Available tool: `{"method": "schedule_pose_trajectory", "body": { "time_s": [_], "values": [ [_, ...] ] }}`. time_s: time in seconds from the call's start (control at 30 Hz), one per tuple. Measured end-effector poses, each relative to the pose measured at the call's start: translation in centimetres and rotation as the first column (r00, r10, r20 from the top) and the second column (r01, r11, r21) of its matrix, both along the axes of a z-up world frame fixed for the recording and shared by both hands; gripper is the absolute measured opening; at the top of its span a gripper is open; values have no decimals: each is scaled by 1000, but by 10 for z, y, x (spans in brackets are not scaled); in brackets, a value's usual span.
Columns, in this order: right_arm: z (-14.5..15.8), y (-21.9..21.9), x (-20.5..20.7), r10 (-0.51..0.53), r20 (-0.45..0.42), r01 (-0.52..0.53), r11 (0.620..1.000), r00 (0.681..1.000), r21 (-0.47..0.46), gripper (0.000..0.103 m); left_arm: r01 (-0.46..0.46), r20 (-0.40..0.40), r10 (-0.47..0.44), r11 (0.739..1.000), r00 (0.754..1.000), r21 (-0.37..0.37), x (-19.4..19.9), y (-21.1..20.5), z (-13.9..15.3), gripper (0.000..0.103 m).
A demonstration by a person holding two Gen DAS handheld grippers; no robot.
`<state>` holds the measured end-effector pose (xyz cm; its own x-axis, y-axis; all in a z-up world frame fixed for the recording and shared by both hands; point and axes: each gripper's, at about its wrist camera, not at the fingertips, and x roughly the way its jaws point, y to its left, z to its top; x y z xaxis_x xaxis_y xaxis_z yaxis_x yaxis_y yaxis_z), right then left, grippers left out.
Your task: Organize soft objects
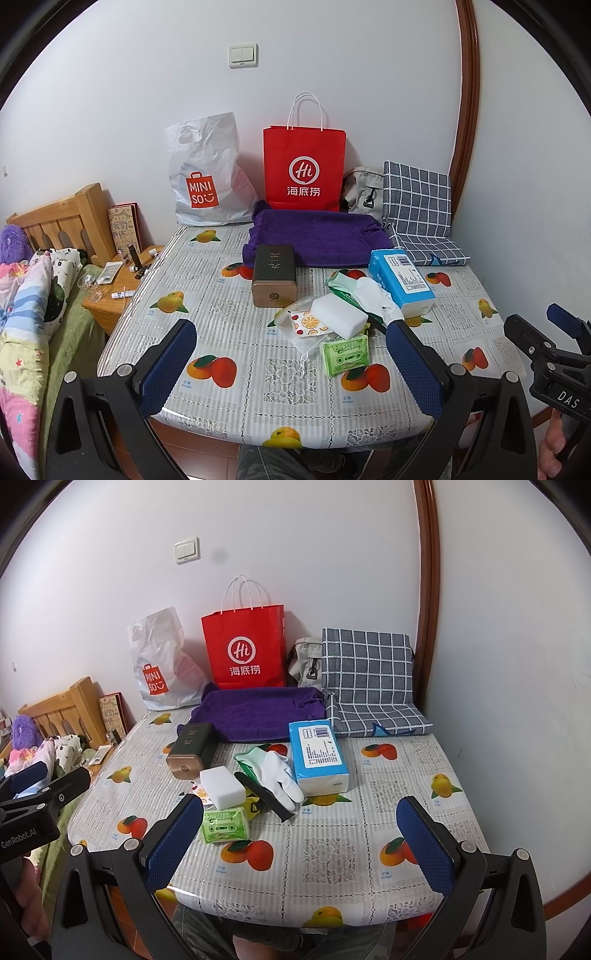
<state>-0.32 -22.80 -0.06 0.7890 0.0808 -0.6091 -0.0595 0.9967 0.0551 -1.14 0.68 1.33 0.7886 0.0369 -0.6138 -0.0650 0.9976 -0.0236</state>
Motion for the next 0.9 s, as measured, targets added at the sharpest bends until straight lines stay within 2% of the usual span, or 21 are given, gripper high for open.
{"method": "schedule_pose_trajectory", "body": {
  "time_s": [0.7, 0.9],
  "values": [
    [3, 3, -3, 9, 8, -9, 1000, 1000, -2, 103, -2, 12, 2, 1000, 1000, 2, -2, 4, 7, 103],
    [-3, 2, 1, 12, 4, -12, 1000, 1000, 11, 103, -16, 4, 16, 1000, 1000, -12, 9, 12, 7, 103]
  ]
}}
